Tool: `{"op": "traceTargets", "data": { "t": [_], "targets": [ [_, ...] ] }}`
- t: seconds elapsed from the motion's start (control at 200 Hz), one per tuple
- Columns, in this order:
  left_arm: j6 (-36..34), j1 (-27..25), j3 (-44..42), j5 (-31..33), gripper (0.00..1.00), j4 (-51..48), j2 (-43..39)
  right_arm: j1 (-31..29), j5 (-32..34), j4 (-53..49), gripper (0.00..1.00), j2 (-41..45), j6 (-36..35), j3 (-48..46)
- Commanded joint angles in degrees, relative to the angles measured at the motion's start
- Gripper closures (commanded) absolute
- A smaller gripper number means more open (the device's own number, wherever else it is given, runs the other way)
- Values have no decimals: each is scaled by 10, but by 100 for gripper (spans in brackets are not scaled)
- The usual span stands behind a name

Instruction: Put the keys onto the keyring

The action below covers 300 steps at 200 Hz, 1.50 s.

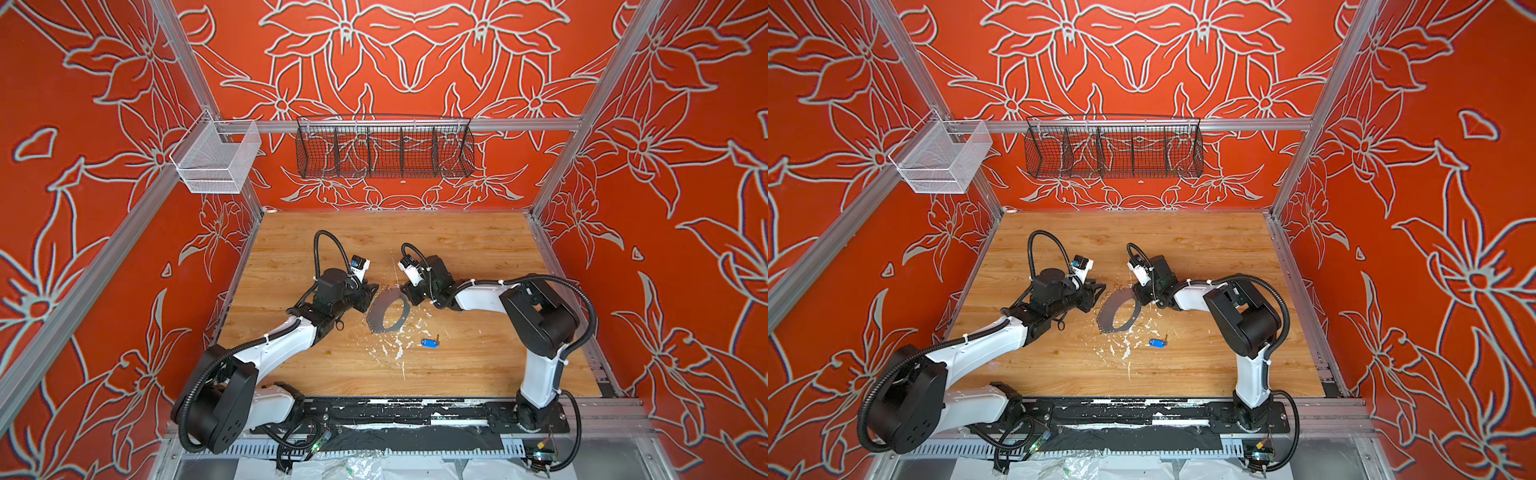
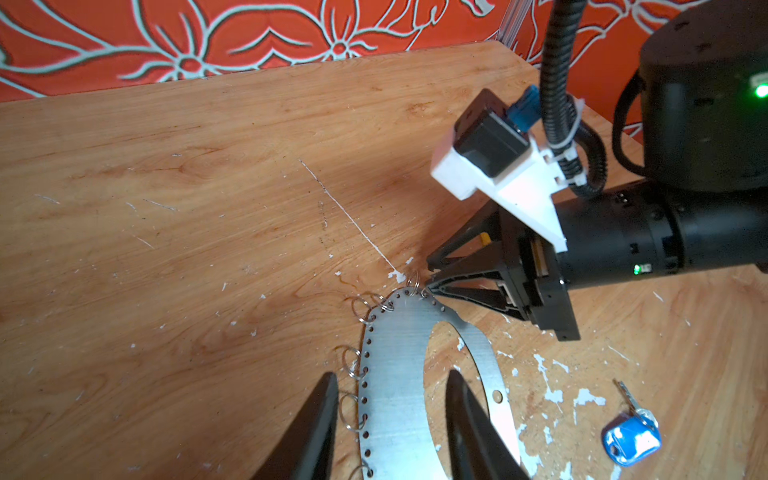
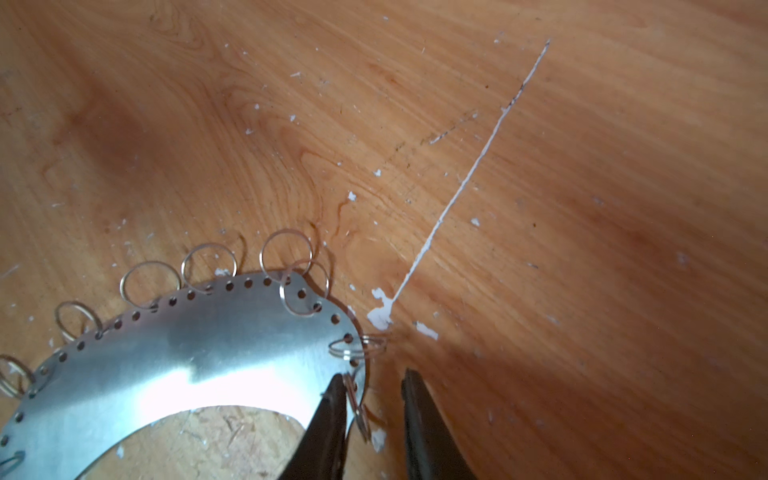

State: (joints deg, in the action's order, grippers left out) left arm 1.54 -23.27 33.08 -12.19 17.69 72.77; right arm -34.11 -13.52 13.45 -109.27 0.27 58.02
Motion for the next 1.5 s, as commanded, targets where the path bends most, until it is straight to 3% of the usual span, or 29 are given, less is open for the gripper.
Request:
{"op": "traceTargets", "data": {
  "t": [0.0,0.14,0.335,0.535,0.841,1.111,1.276,1.496],
  "targets": [
    [5,-1,12,-18,57,1,5,0,-5,-33,75,-20,1,22],
    [7,0,13,-26,57,12,19,0,-6,-33,80,-19,1,21],
    [9,0,33,-27,57,3,44,0,-7,-39,100,-7,1,20],
    [13,-1,30,-45,58,17,53,-1,-13,-24,100,22,6,0],
    [20,0,42,-65,60,-9,27,-1,-87,61,100,127,40,-66],
    [21,-1,39,-151,63,-3,2,-1,-159,159,100,201,62,-127],
    [21,-1,22,-216,66,25,-28,-1,-187,247,100,240,100,-168],
    [23,-1,-14,-228,66,72,-71,-1,-198,431,100,275,189,-234]
  ]
}}
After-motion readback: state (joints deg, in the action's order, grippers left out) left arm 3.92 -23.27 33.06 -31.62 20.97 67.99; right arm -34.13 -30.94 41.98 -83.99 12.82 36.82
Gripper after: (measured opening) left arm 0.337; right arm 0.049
